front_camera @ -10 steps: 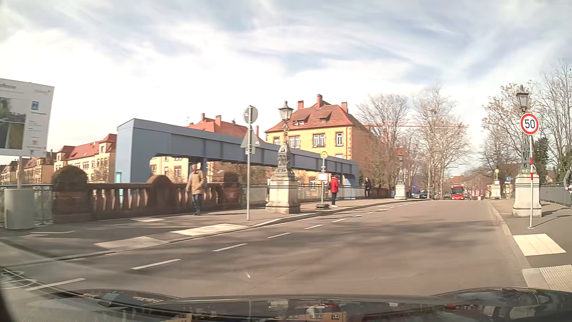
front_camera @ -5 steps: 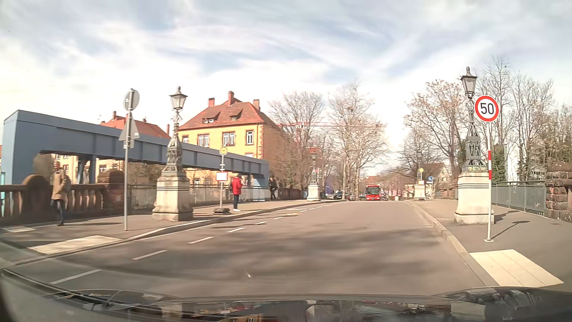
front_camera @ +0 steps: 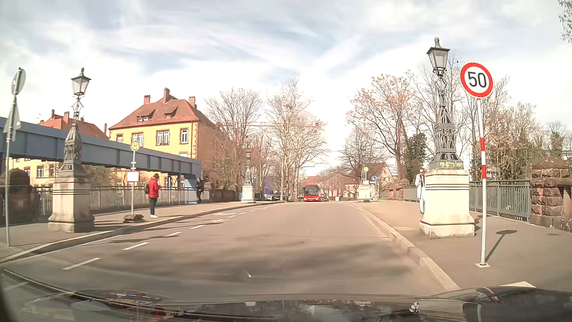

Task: Follow the waypoints while adhering to traffic rules and regulations

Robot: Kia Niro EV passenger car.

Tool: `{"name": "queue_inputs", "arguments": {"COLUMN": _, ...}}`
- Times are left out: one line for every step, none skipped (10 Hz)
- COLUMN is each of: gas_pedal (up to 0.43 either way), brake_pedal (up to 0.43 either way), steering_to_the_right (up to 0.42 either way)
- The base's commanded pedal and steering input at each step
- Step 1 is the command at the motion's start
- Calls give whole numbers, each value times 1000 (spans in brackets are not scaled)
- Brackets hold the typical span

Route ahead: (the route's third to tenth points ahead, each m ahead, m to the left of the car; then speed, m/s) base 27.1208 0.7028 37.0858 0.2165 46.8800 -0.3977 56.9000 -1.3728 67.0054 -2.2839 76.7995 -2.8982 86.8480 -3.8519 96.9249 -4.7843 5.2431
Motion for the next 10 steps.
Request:
{"name": "queue_inputs", "arguments": {"gas_pedal": 150, "brake_pedal": 0, "steering_to_the_right": 161}}
{"name": "queue_inputs", "arguments": {"gas_pedal": 150, "brake_pedal": 0, "steering_to_the_right": 129}}
{"name": "queue_inputs", "arguments": {"gas_pedal": 150, "brake_pedal": 0, "steering_to_the_right": 105}}
{"name": "queue_inputs", "arguments": {"gas_pedal": 150, "brake_pedal": 0, "steering_to_the_right": 80}}
{"name": "queue_inputs", "arguments": {"gas_pedal": 157, "brake_pedal": 0, "steering_to_the_right": 62}}
{"name": "queue_inputs", "arguments": {"gas_pedal": 169, "brake_pedal": 0, "steering_to_the_right": 42}}
{"name": "queue_inputs", "arguments": {"gas_pedal": 177, "brake_pedal": 0, "steering_to_the_right": 30}}
{"name": "queue_inputs", "arguments": {"gas_pedal": 177, "brake_pedal": 0, "steering_to_the_right": 22}}
{"name": "queue_inputs", "arguments": {"gas_pedal": 189, "brake_pedal": 0, "steering_to_the_right": 14}}
{"name": "queue_inputs", "arguments": {"gas_pedal": 209, "brake_pedal": 0, "steering_to_the_right": 12}}
